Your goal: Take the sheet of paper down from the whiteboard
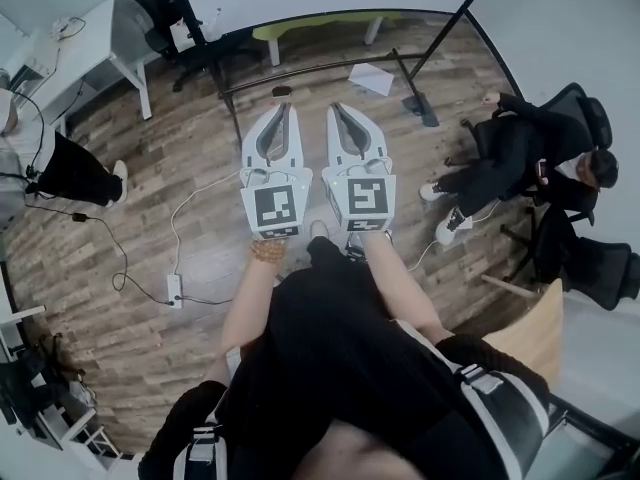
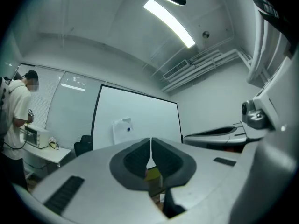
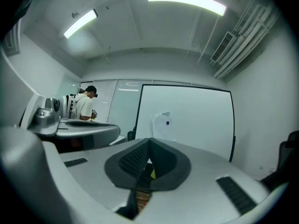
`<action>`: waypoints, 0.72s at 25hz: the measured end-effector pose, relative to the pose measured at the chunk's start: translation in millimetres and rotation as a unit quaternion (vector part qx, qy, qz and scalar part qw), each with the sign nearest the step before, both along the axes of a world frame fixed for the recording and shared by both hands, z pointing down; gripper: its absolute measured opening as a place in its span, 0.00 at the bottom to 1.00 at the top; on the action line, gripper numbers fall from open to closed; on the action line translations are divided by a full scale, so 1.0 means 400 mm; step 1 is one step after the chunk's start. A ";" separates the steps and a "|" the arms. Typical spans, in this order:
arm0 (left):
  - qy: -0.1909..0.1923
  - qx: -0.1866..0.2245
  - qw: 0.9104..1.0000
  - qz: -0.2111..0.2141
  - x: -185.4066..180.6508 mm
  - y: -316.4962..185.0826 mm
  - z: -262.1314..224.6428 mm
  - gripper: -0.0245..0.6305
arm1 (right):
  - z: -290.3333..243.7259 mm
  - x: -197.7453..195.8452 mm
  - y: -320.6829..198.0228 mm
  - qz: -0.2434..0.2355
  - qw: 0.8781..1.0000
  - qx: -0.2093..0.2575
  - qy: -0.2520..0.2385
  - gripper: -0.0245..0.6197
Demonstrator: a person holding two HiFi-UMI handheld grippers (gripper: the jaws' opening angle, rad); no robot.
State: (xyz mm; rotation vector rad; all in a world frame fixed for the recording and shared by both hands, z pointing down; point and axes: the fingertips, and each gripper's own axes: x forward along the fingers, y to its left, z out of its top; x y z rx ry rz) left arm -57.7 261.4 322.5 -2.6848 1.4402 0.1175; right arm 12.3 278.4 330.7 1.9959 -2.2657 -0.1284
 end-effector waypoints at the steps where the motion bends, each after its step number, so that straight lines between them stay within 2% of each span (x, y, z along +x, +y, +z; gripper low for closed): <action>1: -0.003 0.000 1.000 -0.001 0.016 -0.013 0.002 0.07 | 0.003 0.014 -0.015 -0.001 1.000 0.000 -0.002 0.04; 12: -0.010 -0.006 1.000 -0.023 0.147 -0.149 0.037 0.07 | 0.043 0.148 -0.162 -0.024 1.000 -0.007 -0.010 0.04; 18: -0.019 -0.011 0.999 -0.030 0.174 -0.208 0.048 0.07 | 0.061 0.175 -0.233 -0.032 0.999 -0.016 -0.017 0.04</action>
